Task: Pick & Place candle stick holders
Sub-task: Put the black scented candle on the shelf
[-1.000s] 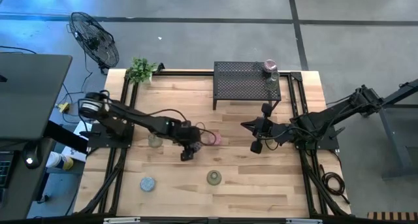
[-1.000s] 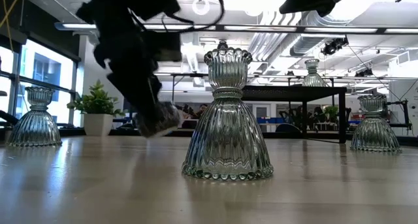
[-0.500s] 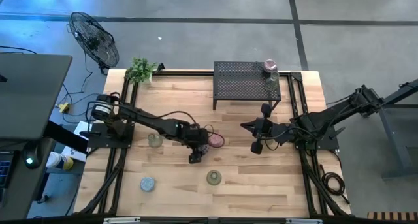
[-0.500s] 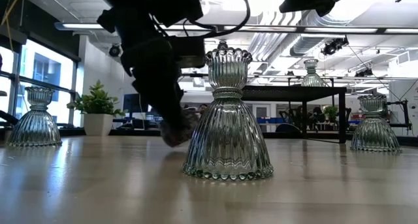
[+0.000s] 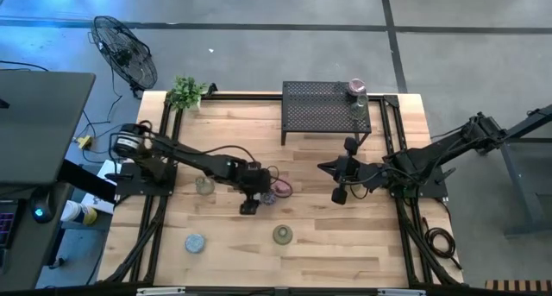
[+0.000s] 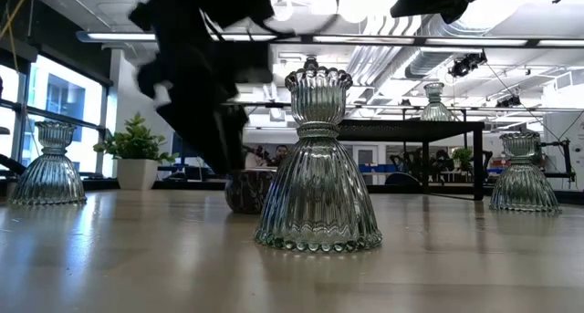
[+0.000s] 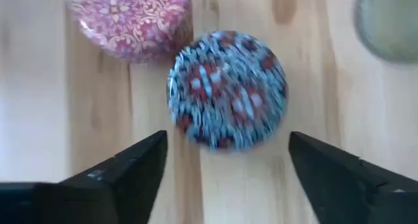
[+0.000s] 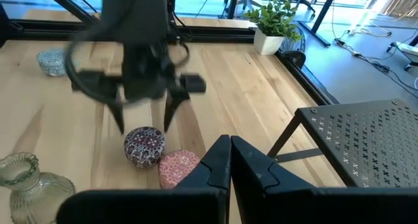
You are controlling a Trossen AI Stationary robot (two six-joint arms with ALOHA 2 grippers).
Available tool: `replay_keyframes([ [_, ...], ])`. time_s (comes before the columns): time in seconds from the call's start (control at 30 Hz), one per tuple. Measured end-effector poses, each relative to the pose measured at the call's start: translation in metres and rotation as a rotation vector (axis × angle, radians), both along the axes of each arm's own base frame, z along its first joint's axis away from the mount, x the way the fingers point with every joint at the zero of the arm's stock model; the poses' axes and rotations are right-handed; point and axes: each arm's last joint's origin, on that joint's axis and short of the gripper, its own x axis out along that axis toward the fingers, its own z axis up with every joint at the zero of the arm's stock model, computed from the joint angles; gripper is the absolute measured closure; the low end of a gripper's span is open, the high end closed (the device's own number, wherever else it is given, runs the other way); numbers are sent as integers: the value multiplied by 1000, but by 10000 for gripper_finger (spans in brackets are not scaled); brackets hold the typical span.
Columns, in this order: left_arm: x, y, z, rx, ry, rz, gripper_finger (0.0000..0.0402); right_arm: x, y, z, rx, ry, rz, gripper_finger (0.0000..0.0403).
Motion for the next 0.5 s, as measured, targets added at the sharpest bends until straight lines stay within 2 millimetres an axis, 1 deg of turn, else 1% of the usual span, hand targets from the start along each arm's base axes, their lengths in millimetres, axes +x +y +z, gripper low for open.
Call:
replay_keyframes([
  [0.07,-6,-4,13,21,-34,-52,136,0,0,0,2,0,3,402],
  [0.13,-16,-8,21,25,-98,-91,182,0,0,0,6,-1,5,402],
  [0.23,-34,-8,20,-11,-237,-130,261,4,2,0,19,-14,15,402],
  [0.3,-50,-5,13,-46,-316,-142,314,10,4,-1,24,-32,35,402],
  [0.37,-67,0,7,-65,-436,-120,365,18,6,-4,30,-46,80,402],
  [0.4,-75,4,4,-66,-498,-105,382,24,7,-5,37,-61,105,403],
  [0.43,-82,7,2,-73,-570,-86,391,28,7,-6,46,-73,121,403],
  [0.5,-100,16,-3,-70,-697,-24,386,39,7,-11,66,-64,153,403],
])
